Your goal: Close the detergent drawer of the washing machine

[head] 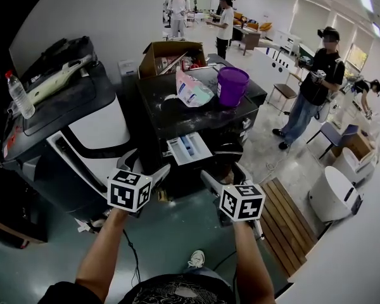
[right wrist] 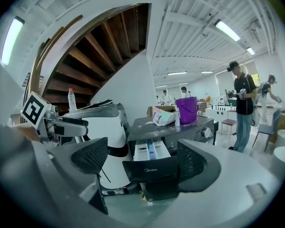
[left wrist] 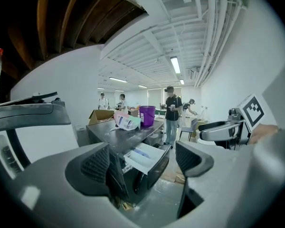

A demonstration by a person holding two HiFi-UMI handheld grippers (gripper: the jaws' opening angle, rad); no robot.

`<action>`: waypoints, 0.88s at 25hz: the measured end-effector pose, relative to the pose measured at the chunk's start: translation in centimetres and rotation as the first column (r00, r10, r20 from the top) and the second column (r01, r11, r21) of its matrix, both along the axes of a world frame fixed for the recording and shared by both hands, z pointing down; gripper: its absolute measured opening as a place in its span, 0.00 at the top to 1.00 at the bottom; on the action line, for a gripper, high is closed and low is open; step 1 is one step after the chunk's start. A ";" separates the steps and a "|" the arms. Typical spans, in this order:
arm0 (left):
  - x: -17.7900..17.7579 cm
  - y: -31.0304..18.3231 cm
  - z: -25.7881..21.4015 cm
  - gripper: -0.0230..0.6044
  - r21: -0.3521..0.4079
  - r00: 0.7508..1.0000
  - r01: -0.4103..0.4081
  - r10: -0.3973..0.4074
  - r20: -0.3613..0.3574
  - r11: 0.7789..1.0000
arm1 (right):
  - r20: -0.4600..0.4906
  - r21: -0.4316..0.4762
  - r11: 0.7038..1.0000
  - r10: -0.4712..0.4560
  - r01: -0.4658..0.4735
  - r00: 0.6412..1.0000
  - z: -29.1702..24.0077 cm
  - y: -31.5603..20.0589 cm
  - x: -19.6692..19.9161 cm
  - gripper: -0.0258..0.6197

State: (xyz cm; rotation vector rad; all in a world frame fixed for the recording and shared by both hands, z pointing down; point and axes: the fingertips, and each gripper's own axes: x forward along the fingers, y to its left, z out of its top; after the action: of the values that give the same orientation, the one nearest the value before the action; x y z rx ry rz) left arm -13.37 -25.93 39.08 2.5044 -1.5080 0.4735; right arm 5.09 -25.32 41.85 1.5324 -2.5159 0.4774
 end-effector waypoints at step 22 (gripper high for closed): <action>3.0 -2.6 4.3 0.30 -0.086 0.992 0.041 -0.030 0.125 0.995 | 0.327 -0.146 0.985 -0.036 0.088 0.944 10.8 -4.6 -0.7 0.26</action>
State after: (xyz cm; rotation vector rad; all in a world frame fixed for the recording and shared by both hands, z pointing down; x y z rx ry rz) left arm -10.37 -28.49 43.35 2.4173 -1.5358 0.6859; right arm 4.42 -29.94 52.62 1.4092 -2.6713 0.9671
